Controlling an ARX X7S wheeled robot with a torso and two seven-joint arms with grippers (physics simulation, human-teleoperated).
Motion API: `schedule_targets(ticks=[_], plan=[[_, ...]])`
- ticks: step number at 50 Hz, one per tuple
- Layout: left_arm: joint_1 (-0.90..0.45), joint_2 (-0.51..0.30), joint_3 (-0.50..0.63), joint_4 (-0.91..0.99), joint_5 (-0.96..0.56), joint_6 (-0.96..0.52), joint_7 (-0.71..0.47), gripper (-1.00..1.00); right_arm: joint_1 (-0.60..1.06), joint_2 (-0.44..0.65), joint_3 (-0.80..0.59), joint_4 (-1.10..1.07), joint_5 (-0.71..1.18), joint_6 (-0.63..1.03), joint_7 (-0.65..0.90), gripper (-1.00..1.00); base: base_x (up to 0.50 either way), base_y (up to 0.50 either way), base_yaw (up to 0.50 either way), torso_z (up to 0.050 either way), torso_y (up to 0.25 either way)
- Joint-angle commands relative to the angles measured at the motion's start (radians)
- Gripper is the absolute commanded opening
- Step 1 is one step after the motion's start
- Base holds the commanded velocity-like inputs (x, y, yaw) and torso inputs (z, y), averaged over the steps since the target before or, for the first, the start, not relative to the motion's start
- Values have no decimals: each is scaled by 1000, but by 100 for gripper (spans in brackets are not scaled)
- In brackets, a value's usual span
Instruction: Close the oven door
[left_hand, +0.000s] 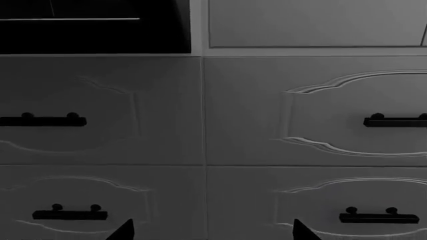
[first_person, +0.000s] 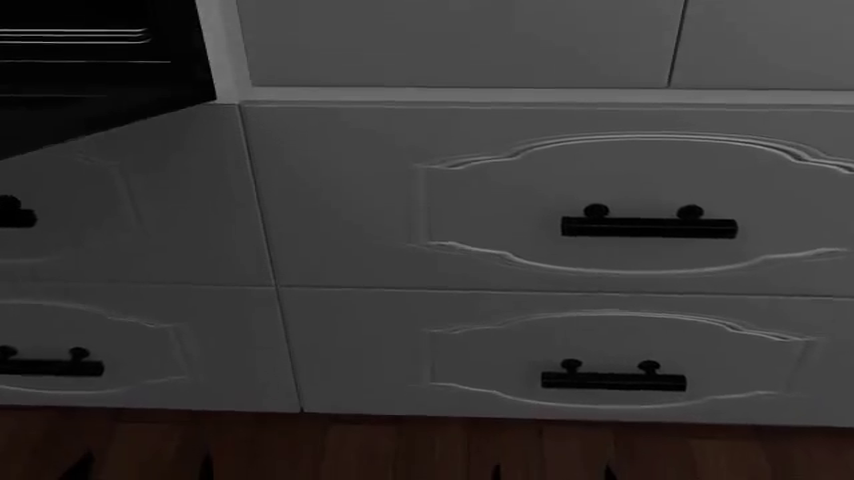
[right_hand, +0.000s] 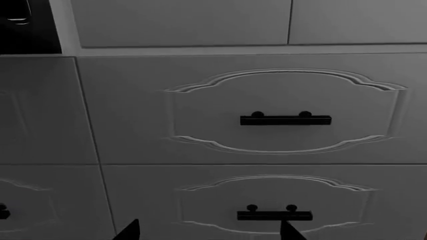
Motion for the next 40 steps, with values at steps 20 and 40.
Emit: schedule_targets(ticks=[20, 40], plan=[[-4, -7, 11, -15, -16, 27, -19, 100, 5, 12, -18, 7, 8, -3, 20, 100, 0, 368, 0, -5, 0], [-5, -15, 19, -14, -29, 28, -28, 100, 7, 20, -29, 8, 16, -5, 28, 100, 0, 452, 0, 0, 0]])
